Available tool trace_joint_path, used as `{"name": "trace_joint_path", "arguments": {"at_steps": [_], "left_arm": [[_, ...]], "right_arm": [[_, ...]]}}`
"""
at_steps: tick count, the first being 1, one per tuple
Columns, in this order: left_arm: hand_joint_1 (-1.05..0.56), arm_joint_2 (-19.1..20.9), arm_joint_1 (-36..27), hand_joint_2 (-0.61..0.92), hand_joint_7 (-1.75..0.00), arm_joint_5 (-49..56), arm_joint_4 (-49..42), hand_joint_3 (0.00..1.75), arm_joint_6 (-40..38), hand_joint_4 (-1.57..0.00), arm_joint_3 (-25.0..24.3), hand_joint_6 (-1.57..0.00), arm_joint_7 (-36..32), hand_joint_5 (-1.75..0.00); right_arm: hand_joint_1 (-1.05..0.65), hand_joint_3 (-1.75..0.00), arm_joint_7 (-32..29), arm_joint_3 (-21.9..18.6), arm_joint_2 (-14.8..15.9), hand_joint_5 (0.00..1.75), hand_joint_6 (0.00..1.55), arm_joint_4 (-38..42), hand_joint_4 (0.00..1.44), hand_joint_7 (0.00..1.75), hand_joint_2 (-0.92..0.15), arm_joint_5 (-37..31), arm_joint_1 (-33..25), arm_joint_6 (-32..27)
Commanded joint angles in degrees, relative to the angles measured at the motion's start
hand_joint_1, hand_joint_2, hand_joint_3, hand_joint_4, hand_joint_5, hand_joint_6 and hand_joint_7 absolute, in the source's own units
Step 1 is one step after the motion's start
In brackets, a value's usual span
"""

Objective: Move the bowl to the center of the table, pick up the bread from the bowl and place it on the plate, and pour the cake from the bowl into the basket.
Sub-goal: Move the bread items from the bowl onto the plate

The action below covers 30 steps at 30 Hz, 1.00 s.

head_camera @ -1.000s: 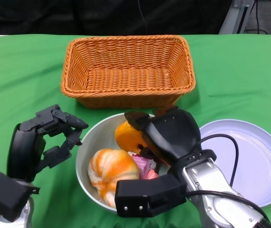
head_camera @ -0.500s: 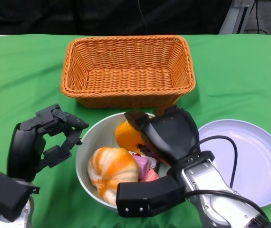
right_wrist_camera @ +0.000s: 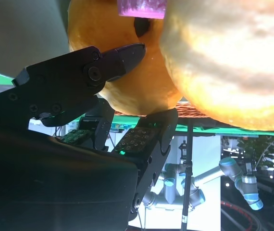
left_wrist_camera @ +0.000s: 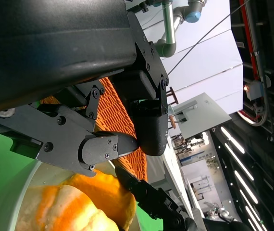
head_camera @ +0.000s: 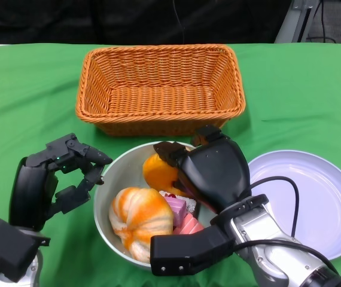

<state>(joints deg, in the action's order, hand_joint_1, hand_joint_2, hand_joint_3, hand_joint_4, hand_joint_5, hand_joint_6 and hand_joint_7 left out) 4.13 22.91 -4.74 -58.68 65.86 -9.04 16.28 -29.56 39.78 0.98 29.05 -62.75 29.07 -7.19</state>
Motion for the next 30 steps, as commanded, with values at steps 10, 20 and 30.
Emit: {"name": "trace_joint_path", "arguments": {"at_steps": [10,20,30], "left_arm": [[-0.17,1.1,-0.7,0.72,-1.10,0.5,0.4,0.67,0.5,-0.81,-0.1,-0.88,-1.5,-1.53],[-0.17,1.3,-0.8,0.73,-1.09,0.9,0.2,0.65,0.9,-0.81,0.0,-0.88,-1.7,-1.53],[-0.18,1.3,-0.6,0.74,-1.07,1.0,-0.4,0.64,1.3,-0.82,0.0,-0.89,-1.9,-1.53]], "right_arm": [[-0.24,0.00,-8.2,-0.1,0.2,0.76,1.20,5.5,0.95,0.04,-0.79,2.3,1.8,5.3],[-0.24,0.00,-12.1,0.0,0.2,1.03,1.24,8.3,0.83,0.03,-0.79,3.8,3.0,7.9],[-0.21,0.00,-14.2,-1.1,0.0,0.95,1.25,9.9,0.88,0.02,-0.79,5.8,4.1,8.7]]}}
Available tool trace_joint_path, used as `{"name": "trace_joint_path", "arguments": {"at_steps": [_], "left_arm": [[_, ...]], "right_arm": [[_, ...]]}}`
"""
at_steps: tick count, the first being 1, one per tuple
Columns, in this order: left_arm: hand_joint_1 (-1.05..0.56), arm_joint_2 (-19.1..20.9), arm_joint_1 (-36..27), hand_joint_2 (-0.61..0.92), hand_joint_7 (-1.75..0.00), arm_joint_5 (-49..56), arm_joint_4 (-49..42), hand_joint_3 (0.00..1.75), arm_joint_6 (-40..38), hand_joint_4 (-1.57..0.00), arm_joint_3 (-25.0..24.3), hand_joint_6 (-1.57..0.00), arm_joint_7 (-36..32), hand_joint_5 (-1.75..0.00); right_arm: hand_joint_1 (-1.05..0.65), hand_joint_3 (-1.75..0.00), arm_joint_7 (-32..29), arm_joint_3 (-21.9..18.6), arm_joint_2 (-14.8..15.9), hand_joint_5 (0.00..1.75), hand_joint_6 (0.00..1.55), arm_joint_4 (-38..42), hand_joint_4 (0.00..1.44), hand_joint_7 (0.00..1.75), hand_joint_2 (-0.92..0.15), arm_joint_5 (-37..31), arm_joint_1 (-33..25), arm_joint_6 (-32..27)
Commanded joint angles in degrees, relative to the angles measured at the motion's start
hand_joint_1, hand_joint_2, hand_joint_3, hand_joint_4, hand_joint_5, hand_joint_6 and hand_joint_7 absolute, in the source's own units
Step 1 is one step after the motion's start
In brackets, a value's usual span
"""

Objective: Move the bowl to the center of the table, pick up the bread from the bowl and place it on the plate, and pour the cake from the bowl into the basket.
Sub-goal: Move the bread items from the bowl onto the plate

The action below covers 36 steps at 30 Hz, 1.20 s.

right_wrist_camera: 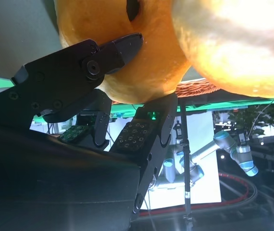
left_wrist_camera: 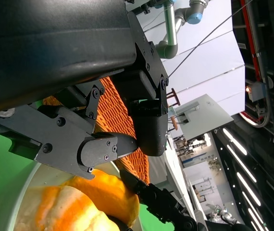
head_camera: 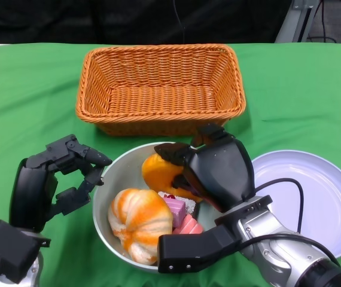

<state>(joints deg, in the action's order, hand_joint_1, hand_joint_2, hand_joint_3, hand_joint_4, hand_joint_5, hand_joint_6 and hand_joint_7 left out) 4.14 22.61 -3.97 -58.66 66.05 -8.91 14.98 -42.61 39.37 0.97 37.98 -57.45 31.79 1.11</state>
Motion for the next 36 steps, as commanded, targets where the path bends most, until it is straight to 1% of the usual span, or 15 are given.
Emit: {"name": "trace_joint_path", "arguments": {"at_steps": [1,5,10,12,15,18,22,26,31,34,36], "left_arm": [[-0.18,1.3,-0.3,0.74,-1.06,0.3,-0.5,0.63,1.1,-0.82,-0.2,-0.89,-0.7,-1.52],[-0.18,1.1,-0.4,0.75,-1.05,0.2,-0.5,0.61,1.1,-0.82,-0.2,-0.90,-0.8,-1.50],[-0.18,1.2,-0.6,0.76,-1.03,1.0,-0.2,0.60,1.2,-0.83,-0.1,-0.91,-1.7,-1.49],[-0.18,1.2,-0.7,0.76,-1.03,1.2,-0.1,0.60,1.3,-0.83,0.0,-0.91,-1.7,-1.49],[-0.17,1.1,-0.7,0.72,-1.05,1.1,-0.1,0.67,1.3,-0.83,0.0,-0.90,-1.7,-1.49],[-0.17,1.1,-0.8,0.70,-1.05,1.0,-0.1,0.71,1.0,-0.84,0.0,-0.90,-1.6,-1.49],[-0.17,0.8,-0.9,0.71,-1.04,0.6,0.0,0.68,0.7,-0.84,-0.1,-0.91,-1.6,-1.49],[-0.18,1.0,-0.9,0.72,-1.04,1.0,-0.1,0.66,0.7,-0.84,-0.1,-0.91,-1.9,-1.50],[-0.18,1.0,-0.8,0.73,-1.05,1.2,-0.2,0.64,0.9,-0.83,0.0,-0.90,-1.9,-1.50],[-0.18,1.0,-0.9,0.74,-1.05,1.5,0.0,0.63,0.8,-0.83,0.0,-0.90,-2.4,-1.50],[-0.18,0.9,-0.9,0.74,-1.05,1.3,0.0,0.62,0.9,-0.84,0.0,-0.90,-2.3,-1.50]], "right_arm": [[-0.21,0.00,-1.2,-0.7,0.0,0.97,1.24,1.1,0.87,0.02,-0.79,0.6,1.5,0.4],[-0.23,0.00,-1.8,-1.2,0.0,0.96,1.23,1.7,0.85,0.01,-0.79,1.2,1.9,0.8],[-0.24,0.00,-3.5,-1.4,0.0,0.94,1.23,2.9,0.87,0.01,-0.80,1.3,2.5,1.2],[-0.27,0.00,-3.8,-1.7,0.1,0.94,1.23,3.0,0.87,0.01,-0.80,1.6,2.7,1.4],[-0.29,0.00,-3.6,-2.1,0.5,0.98,1.23,3.1,0.86,0.00,-0.80,2.4,3.1,2.1],[-0.29,-0.01,-3.3,-2.6,1.1,0.97,1.22,3.5,0.84,0.00,-0.82,2.6,3.7,2.4],[-0.27,0.00,-1.6,-3.3,1.9,0.97,1.22,3.2,0.82,0.01,-0.81,3.5,4.3,3.1],[-0.26,0.00,-2.2,-3.9,2.4,0.99,1.23,4.1,0.82,0.01,-0.81,3.6,5.0,3.6],[-0.27,0.00,-2.3,-4.2,2.6,0.98,1.23,4.0,0.83,0.01,-0.81,3.6,5.3,3.5],[-0.26,0.00,-2.8,-4.5,2.5,1.05,1.24,4.0,0.83,0.01,-0.80,3.8,5.1,4.0],[-0.25,0.00,-3.0,-4.7,2.5,1.06,1.23,4.2,0.82,0.01,-0.80,3.9,5.1,4.8]]}}
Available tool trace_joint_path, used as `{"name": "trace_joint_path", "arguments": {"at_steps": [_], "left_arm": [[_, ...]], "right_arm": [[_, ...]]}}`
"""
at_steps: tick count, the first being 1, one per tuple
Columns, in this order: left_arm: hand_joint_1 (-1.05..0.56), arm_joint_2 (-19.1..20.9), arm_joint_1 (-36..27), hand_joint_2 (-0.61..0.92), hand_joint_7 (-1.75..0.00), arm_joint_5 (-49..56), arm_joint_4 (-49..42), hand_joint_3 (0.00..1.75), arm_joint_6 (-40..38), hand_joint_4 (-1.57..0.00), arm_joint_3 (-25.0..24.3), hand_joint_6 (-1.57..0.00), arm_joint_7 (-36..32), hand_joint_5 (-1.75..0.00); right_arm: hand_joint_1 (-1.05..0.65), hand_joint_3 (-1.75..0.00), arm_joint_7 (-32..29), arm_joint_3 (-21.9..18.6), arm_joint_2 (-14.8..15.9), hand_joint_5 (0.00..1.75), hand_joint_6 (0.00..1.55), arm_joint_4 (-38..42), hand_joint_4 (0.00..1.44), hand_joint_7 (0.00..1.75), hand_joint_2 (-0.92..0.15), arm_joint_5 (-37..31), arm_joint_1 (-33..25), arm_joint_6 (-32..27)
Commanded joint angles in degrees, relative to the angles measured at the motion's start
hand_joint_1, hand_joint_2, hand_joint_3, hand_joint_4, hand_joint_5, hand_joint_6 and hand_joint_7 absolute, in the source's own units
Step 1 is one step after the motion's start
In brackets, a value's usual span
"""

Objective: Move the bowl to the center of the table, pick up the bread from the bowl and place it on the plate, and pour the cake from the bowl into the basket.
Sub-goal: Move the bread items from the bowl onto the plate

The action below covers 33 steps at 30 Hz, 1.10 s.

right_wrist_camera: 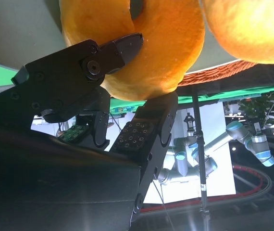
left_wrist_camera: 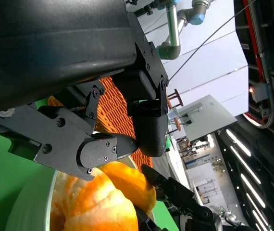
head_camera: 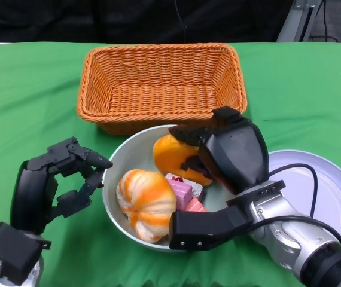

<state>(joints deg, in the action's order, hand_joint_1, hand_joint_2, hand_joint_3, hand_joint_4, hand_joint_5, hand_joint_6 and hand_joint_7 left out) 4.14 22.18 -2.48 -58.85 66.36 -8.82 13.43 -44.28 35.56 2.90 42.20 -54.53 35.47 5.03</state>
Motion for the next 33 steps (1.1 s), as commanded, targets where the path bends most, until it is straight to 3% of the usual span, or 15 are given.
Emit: {"name": "trace_joint_path", "arguments": {"at_steps": [1,21,24,27,33], "left_arm": [[-0.18,0.9,-0.5,0.74,-1.05,-0.3,0.2,0.62,0.5,-0.84,-0.1,-0.90,-0.7,-1.50],[-0.18,0.5,-0.7,0.75,-1.05,-1.2,0.2,0.60,0.1,-0.83,0.0,-0.89,0.1,-1.50],[-0.19,0.6,-0.6,0.74,-1.05,-1.4,0.2,0.60,0.1,-0.83,0.0,-0.89,0.3,-1.50],[-0.20,0.8,-0.5,0.75,-1.05,-1.4,0.0,0.59,0.4,-0.83,0.1,-0.89,0.4,-1.50],[-0.18,1.1,-0.4,0.75,-1.06,-0.8,-0.1,0.61,0.5,-0.83,0.3,-0.90,0.0,-1.50]], "right_arm": [[-0.25,0.00,-1.2,-1.0,0.6,1.06,1.23,-0.1,0.81,0.00,-0.80,1.0,1.3,1.0],[-0.25,0.00,-0.5,-0.5,1.0,1.03,1.24,0.6,0.82,0.01,-0.78,0.9,1.0,2.6],[-0.27,0.00,-0.7,-0.1,1.1,0.94,1.23,0.6,0.84,0.01,-0.79,0.3,0.9,2.1],[-0.28,0.00,-0.6,-0.1,1.0,0.75,1.23,0.5,0.90,0.00,-0.79,0.1,0.7,1.6],[-0.30,0.00,-1.5,-0.2,0.7,0.65,1.22,0.9,0.93,0.00,-0.79,-0.4,0.8,1.3]]}}
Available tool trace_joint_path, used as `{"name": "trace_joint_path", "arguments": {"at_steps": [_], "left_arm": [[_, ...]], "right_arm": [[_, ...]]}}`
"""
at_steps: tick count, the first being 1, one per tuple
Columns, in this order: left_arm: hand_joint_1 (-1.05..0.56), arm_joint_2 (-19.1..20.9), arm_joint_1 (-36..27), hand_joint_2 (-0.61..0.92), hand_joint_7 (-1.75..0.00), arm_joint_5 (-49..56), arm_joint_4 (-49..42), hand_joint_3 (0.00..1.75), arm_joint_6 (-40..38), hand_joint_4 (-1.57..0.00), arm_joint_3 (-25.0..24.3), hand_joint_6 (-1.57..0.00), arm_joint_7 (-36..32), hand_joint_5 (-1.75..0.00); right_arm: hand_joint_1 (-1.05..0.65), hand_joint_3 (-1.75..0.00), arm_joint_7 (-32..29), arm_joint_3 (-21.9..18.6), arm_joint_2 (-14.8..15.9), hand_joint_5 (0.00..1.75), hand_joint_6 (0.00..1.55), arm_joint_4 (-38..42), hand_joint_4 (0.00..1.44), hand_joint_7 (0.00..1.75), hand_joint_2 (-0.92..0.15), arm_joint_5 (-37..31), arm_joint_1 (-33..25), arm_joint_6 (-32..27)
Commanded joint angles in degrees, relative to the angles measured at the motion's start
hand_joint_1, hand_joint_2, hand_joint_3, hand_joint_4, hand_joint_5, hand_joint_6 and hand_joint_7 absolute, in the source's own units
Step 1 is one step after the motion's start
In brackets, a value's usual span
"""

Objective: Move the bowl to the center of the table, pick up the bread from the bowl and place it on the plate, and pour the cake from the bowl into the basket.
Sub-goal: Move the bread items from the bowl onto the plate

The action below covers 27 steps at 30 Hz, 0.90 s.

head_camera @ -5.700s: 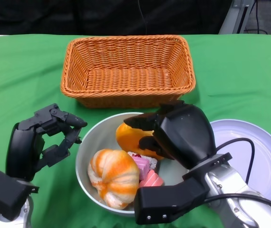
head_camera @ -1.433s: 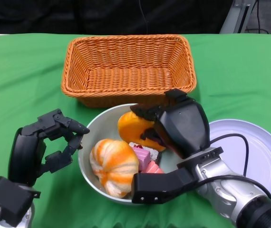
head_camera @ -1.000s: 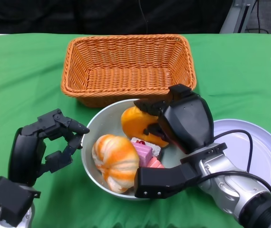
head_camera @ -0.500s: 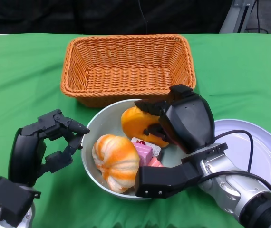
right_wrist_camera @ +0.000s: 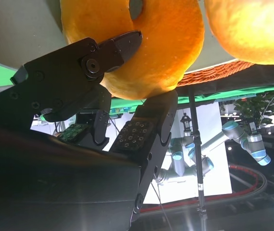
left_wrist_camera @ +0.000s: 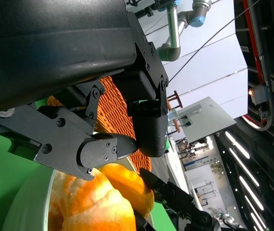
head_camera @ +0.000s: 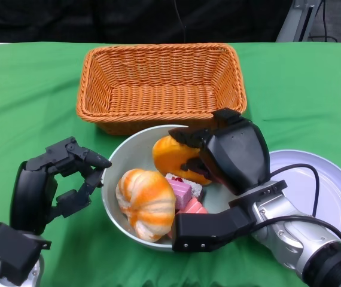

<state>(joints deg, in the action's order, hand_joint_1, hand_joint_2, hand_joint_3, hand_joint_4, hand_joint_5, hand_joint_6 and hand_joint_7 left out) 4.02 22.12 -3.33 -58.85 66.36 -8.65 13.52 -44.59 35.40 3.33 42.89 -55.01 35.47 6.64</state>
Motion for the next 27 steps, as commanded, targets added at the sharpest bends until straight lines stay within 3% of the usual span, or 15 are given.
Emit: {"name": "trace_joint_path", "arguments": {"at_steps": [1,3,5,7,14,27], "left_arm": [[-0.18,1.2,-0.3,0.75,-1.06,0.1,-0.2,0.61,0.5,-0.83,0.1,-0.90,-0.1,-1.50],[-0.18,1.1,-0.3,0.74,-1.06,-0.1,-0.2,0.62,0.5,-0.83,0.1,-0.90,0.0,-1.50],[-0.18,1.0,-0.3,0.74,-1.06,-0.3,-0.4,0.62,0.5,-0.83,0.0,-0.90,0.2,-1.50],[-0.18,1.0,-0.3,0.74,-1.06,-0.3,-0.4,0.62,0.5,-0.83,0.1,-0.90,0.2,-1.50],[-0.19,0.8,-0.4,0.74,-1.05,-0.1,-0.2,0.62,0.0,-0.83,0.1,-0.90,-0.2,-1.51],[-0.20,1.0,-0.4,0.74,-1.04,-0.2,-0.3,0.62,0.0,-0.82,0.3,-0.90,0.0,-1.51]], "right_arm": [[-0.30,0.00,-1.2,0.0,0.3,0.64,1.22,0.2,0.93,0.00,-0.79,0.0,0.8,-0.3],[-0.31,0.00,-1.5,0.1,0.3,0.63,1.22,0.2,0.93,0.00,-0.79,-0.3,0.8,-0.8],[-0.33,0.00,-1.9,0.3,0.3,0.43,1.21,0.1,1.00,0.00,-0.80,-0.7,0.7,-1.3],[-0.34,0.00,-1.9,0.4,0.3,0.35,1.20,0.0,1.02,0.00,-0.80,-0.8,0.7,-1.6],[-0.33,0.00,-1.0,0.6,0.6,0.13,1.18,-0.4,0.97,0.00,-0.81,-0.2,0.7,-1.3],[-0.33,0.00,-0.2,0.4,0.5,0.04,1.18,-1.0,0.97,0.00,-0.79,0.2,0.4,-1.1]]}}
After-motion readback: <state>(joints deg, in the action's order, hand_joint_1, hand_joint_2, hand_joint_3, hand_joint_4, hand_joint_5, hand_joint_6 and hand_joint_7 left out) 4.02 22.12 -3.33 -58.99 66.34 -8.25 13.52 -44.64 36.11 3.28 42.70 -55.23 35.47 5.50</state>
